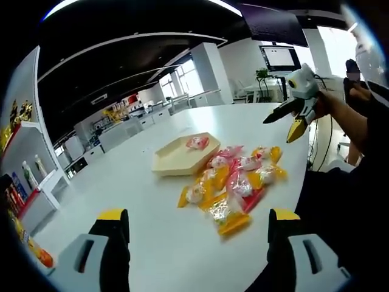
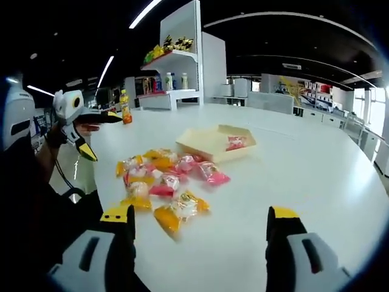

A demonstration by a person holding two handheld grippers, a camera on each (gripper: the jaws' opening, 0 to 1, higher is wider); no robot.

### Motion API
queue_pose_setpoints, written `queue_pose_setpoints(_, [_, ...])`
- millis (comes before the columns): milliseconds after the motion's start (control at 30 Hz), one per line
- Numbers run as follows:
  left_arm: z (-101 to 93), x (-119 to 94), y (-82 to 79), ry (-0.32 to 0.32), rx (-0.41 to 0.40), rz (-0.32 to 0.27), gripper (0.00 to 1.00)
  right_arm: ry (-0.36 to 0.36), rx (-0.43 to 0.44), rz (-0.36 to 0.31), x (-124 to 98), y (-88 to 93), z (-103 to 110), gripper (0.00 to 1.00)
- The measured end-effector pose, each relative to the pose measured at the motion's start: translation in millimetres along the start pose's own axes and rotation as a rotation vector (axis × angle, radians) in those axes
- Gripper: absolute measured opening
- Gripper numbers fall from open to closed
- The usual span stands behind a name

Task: Pick up the marshmallows scattered on the table and place them into the bowl on the table

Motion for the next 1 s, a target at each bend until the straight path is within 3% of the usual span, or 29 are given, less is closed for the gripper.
queue_pose_setpoints(167, [6.4, 1.8, -3.2, -0.037, 0.007, -0.021, 0.93, -0.009, 0.001, -0.002, 2.8, 0.3, 0.3, 0.86])
queue_pose_setpoints(500, [3.2, 8.1, -3.3, -0.020, 0.015, -0.011, 0.93, -0.072, -0.056, 0.017, 14.3, 9.2, 7.2, 0.83])
queue_pose_setpoints(633, [2.1, 8.7, -5.7, 0.005, 0.005, -0.016, 0.93, -0.085, -0.104, 0.059, 21.0, 11.0, 11.9, 0.83])
queue_pose_setpoints(733, [-3.5, 4.6, -24.5, 0.080, -0.100, -0.121, 0.93, -0.089, -0.133, 0.080, 26.6, 8.3, 12.2, 0.83])
queue_pose_setpoints(867, [5.3, 2.8, -24.9, 0.036, -0.037, -0.107, 0.94, -0.113, -0.155, 0.085, 32.3, 3.9, 17.1, 0.82])
queue_pose_setpoints(1000, [8.5, 3.1, -18.7, 0.013, -0.022, -0.084, 0.94, -0.129, -0.176, 0.083, 36.9, 3.4, 21.4, 0.80])
Point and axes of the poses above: the point that each gripper's makers call its tool centre point, and the gripper's own axes: x roughly forward along the fingers, z roughly to its left, y roughly out of its underside, the point moved 5 cm from there along -x, roughly backward along the fingers, and after that the axes turned 3 degrees about x, right-handed, at the moved point
